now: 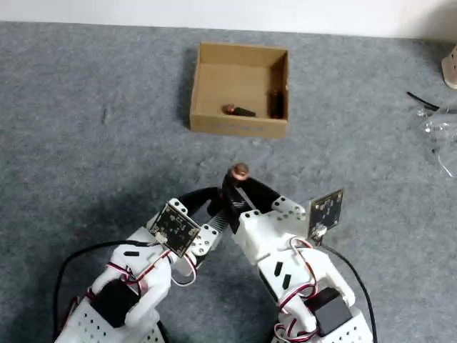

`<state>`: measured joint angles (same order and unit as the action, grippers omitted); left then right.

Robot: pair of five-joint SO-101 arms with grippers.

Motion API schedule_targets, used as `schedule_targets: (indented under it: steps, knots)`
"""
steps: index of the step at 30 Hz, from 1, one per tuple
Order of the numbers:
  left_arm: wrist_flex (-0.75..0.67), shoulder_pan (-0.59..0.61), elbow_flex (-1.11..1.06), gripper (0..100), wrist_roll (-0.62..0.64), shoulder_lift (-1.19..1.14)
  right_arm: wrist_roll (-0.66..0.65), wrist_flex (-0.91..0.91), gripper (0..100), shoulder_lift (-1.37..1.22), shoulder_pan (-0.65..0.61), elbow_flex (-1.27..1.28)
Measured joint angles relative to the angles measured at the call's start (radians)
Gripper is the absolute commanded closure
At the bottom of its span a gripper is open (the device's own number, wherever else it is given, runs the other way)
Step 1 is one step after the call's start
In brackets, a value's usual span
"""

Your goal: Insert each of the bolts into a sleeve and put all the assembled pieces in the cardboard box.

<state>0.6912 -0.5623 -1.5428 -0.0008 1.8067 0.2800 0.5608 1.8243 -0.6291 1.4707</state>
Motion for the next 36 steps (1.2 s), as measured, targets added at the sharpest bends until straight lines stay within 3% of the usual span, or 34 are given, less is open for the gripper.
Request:
schedule_targets:
  steps: [10,18,30,36]
  knots:
    - [0.0,0.017,0.0,100,0.072,0.0,-0.002,0.0,98.3,0.0,-0.005,0.0]
    - [0.005,0.029,0.0,100,0.08,0.0,-0.094,0.0,69.5,0.0,-0.032,-0.002]
    - [0.006,0.037,0.0,100,0.072,0.002,-0.1,0.0,69.0,0.002,-0.031,-0.002]
    - [0.006,0.157,0.0,99,0.074,0.002,-0.1,-0.002,69.0,0.002,0.071,-0.002]
